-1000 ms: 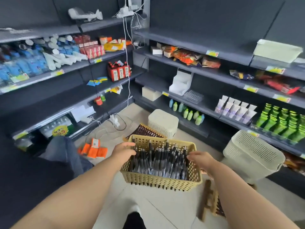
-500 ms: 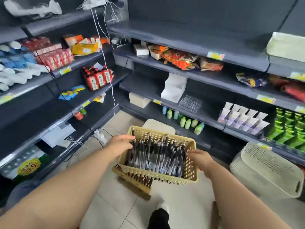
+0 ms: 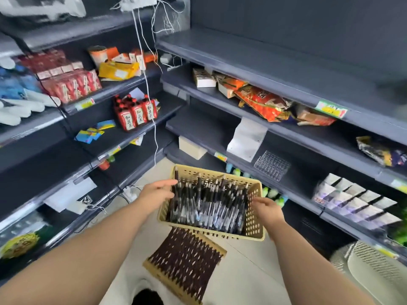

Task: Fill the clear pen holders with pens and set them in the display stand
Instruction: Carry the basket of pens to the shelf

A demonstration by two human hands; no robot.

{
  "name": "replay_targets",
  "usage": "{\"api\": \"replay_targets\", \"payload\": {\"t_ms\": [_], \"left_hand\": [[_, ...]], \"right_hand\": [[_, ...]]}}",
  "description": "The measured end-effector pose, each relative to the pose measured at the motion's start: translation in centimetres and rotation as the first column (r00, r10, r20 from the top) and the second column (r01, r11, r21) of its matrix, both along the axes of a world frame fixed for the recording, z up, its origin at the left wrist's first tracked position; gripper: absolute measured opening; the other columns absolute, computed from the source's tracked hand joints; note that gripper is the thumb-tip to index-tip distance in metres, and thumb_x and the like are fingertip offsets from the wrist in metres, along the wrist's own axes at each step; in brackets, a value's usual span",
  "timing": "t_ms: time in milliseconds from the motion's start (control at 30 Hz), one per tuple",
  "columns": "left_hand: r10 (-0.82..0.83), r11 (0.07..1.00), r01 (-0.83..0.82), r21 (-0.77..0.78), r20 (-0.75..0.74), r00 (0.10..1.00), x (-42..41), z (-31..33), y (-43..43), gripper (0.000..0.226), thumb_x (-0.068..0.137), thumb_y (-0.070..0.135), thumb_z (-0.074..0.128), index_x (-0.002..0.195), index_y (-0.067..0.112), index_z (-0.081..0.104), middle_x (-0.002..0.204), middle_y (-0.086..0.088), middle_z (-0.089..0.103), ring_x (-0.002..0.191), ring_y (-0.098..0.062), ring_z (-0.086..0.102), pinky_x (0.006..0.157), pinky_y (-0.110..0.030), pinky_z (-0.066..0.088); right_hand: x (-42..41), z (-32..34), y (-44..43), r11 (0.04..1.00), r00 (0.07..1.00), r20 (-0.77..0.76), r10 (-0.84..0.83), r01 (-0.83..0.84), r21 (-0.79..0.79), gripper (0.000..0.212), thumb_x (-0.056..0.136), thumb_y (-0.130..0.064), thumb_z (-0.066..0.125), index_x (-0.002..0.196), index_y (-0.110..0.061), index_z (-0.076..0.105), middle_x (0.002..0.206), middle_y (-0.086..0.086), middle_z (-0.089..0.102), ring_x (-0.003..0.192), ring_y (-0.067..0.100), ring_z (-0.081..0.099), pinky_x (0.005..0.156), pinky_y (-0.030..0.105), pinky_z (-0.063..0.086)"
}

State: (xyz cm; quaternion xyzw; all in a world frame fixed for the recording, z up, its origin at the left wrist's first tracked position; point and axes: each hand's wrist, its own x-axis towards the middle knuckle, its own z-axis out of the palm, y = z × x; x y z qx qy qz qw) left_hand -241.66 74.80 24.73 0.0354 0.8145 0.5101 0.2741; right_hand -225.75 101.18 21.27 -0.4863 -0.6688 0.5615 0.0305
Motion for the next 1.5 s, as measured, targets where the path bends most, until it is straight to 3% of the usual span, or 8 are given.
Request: {"api": "replay_targets", "payload": {"t_ms": [300,533,667,800,1000,1200,1333,1500], "left_hand": [[-0.273,0.962,0.273,0.014,0.034,0.961,-13.4,2.2,3.2,0.048,0.081,0.007,0.062,0.104,0.05,0.063,0.14,0.007,0.045,0.128,-0.014,0.039,0.102,-0.031,0.028],[-0.112,0.993,0.113,-0.027,0.038,0.993,-15.2,1.1,12.4,0.048,0.078,-0.004,0.058,0.109,0.031,0.067,0.123,0.004,0.057,0.096,-0.007,0.048,0.085,-0.019,0.036],[0.035,0.989,-0.03,-0.144,0.032,0.999,-13.9,1.1,18.4,0.053,0.076,-0.012,0.051,0.111,0.024,0.068,0.088,0.005,0.059,0.06,-0.004,0.04,0.054,-0.012,0.037],[0.091,0.984,-0.091,-0.153,-0.009,0.996,-12.5,1.6,23.0,0.05,0.072,-0.012,0.052,0.105,0.021,0.07,0.081,0.002,0.06,0.059,-0.007,0.04,0.055,-0.017,0.034],[0.113,0.976,-0.117,-0.181,-0.035,0.993,-11.8,1.4,27.9,0.05,0.073,-0.013,0.051,0.104,0.021,0.071,0.07,0.008,0.056,0.056,-0.008,0.044,0.046,-0.012,0.039],[0.123,0.961,-0.131,-0.242,-0.047,0.991,-12.2,-1.1,30.6,0.052,0.07,-0.012,0.052,0.085,0.034,0.069,0.097,0.004,0.062,0.051,-0.007,0.04,0.046,-0.015,0.034],[0.084,0.968,-0.085,-0.234,-0.013,0.996,-13.7,-3.8,32.1,0.05,0.067,-0.009,0.055,0.083,0.035,0.072,0.092,0.009,0.064,0.072,-0.008,0.051,0.064,-0.023,0.042],[0.014,0.984,0.0,-0.176,0.078,0.997,-17.9,-7.4,33.2,0.053,0.067,-0.011,0.054,0.087,0.034,0.073,0.096,-0.003,0.069,0.064,-0.014,0.049,0.056,-0.026,0.039]], "right_hand": [[-7.9,-0.2,1.0,0.952,0.948,-0.124,-0.294,0.278,-0.128,0.018,0.086,-0.011,0.06,0.1,-0.021,0.067,0.076,0.003,0.064,0.062,0.016,0.055,0.057,0.023,0.046],[-10.0,-1.1,9.0,0.955,0.944,-0.177,-0.279,0.254,-0.154,0.018,0.086,-0.012,0.061,0.103,-0.016,0.066,0.083,0.008,0.066,0.07,0.022,0.059,0.075,0.04,0.053],[-9.6,-2.1,15.1,0.967,0.968,-0.175,-0.178,0.139,-0.214,0.014,0.086,-0.014,0.061,0.096,-0.02,0.067,0.09,0.006,0.069,0.081,0.025,0.064,0.075,0.038,0.054],[-8.1,-2.8,20.2,0.963,0.983,-0.177,-0.059,0.009,-0.269,0.014,0.085,-0.011,0.061,0.093,-0.019,0.069,0.093,0.007,0.069,0.089,0.028,0.063,0.094,0.048,0.048],[-7.5,-3.9,25.0,0.945,0.982,-0.186,-0.028,-0.035,-0.325,0.012,0.086,-0.013,0.062,0.094,-0.019,0.068,0.1,0.008,0.069,0.093,0.027,0.064,0.098,0.048,0.045],[-7.2,-6.1,27.0,0.935,0.983,-0.177,0.041,-0.1,-0.34,0.01,0.086,-0.018,0.062,0.093,-0.02,0.069,0.104,0.008,0.069,0.103,0.03,0.061,0.099,0.051,0.043],[-7.3,-7.7,27.9,0.939,0.981,-0.195,0.011,-0.077,-0.335,0.013,0.087,-0.02,0.061,0.097,-0.019,0.068,0.109,0.008,0.067,0.107,0.029,0.059,0.101,0.05,0.042],[-9.1,-10.2,27.8,0.934,0.982,-0.173,-0.08,0.013,-0.358,0.016,0.089,-0.02,0.06,0.101,-0.013,0.067,0.1,0.009,0.07,0.095,0.026,0.063,0.096,0.043,0.047]]}}
